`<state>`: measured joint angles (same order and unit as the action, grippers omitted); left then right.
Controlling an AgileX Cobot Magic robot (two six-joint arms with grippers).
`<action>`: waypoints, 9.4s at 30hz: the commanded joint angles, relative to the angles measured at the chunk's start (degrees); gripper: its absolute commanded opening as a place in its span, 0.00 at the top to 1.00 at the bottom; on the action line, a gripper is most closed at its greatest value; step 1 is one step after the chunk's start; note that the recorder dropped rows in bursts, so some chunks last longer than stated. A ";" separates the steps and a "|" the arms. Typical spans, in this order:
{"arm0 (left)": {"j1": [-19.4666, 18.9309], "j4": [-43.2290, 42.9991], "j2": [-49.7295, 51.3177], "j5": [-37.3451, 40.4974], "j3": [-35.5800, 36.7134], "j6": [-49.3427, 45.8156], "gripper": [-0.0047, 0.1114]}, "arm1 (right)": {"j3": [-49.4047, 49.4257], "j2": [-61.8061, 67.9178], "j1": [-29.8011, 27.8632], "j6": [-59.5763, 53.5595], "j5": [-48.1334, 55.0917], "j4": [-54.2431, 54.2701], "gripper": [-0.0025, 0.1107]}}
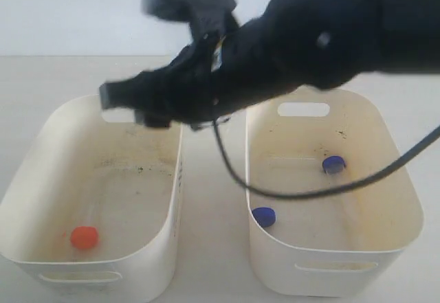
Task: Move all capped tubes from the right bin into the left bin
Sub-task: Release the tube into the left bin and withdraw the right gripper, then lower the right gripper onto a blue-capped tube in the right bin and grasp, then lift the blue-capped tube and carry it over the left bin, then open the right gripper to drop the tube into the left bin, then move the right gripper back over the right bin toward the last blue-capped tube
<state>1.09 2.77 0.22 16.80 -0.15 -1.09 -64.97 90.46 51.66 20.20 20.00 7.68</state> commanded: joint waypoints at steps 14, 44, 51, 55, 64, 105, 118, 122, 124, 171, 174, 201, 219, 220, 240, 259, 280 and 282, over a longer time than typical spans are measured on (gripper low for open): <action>0.13 0.51 -0.22 0.12 0.15 0.12 0.92 | 2.71 -3.86 -16.63 9.75 21.18 -14.60 0.97; 0.13 0.51 -0.22 0.12 0.15 0.12 0.92 | 3.32 10.71 -18.05 14.26 25.45 -15.36 0.97; 0.13 0.51 -0.22 0.12 0.15 0.12 0.92 | 3.32 10.93 -18.05 18.56 25.65 -21.52 0.88; 0.13 0.51 -0.22 0.12 0.15 0.12 0.92 | 3.32 12.08 -18.05 18.56 26.03 -21.40 0.59; 0.13 0.51 -0.22 0.12 0.15 0.12 0.92 | 3.32 15.49 -17.94 18.88 27.05 -21.27 0.24; 0.13 0.51 -0.22 0.12 0.15 0.12 0.92 | 3.32 21.14 -17.94 21.46 28.12 -25.60 0.24; 0.13 0.51 -0.22 0.12 0.15 0.12 0.92 | 3.32 21.17 -17.94 14.83 24.99 -19.80 0.27; 0.13 0.51 -0.22 0.12 0.15 0.12 0.92 | 3.32 21.17 -17.94 13.95 26.87 -21.52 0.47; 0.13 0.51 -0.22 0.12 0.15 0.12 0.92 | 3.32 21.17 -17.94 13.69 28.08 -21.92 0.60; 0.13 0.51 -0.22 0.12 0.15 0.12 0.92 | -15.14 12.84 4.10 4.91 -0.09 -4.35 0.98; 0.13 0.51 -0.22 0.12 0.15 0.12 0.92 | -15.14 12.99 4.10 4.91 0.05 -4.35 0.93; 0.13 0.51 -0.22 0.12 0.15 0.12 0.92 | -15.01 1.30 -12.83 4.21 22.00 -8.22 0.98; 0.13 0.51 -0.22 0.12 0.15 0.12 0.92 | -3.69 1.32 -21.43 -8.29 26.61 5.10 0.98; 0.13 0.51 -0.22 0.12 0.15 0.12 0.92 | -3.69 1.32 -21.43 -8.42 26.88 5.10 0.98; 0.13 0.51 -0.22 0.12 0.15 0.12 0.92 | -3.69 1.66 -25.39 -9.68 29.50 5.10 0.98; 0.13 0.51 -0.22 0.12 0.15 0.12 0.92 | -3.69 8.23 -25.39 -7.14 33.17 7.51 0.98; 0.13 0.51 -0.22 0.12 0.15 0.12 0.92 | -3.69 14.18 -25.39 -4.07 34.77 2.26 0.81; 0.13 0.51 -0.22 0.12 0.15 0.12 0.92 | -3.69 14.57 -25.39 -4.07 34.65 2.26 0.68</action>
<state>1.09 2.77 0.22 16.80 -0.15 -1.09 -68.83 104.63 26.62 16.07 54.41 10.88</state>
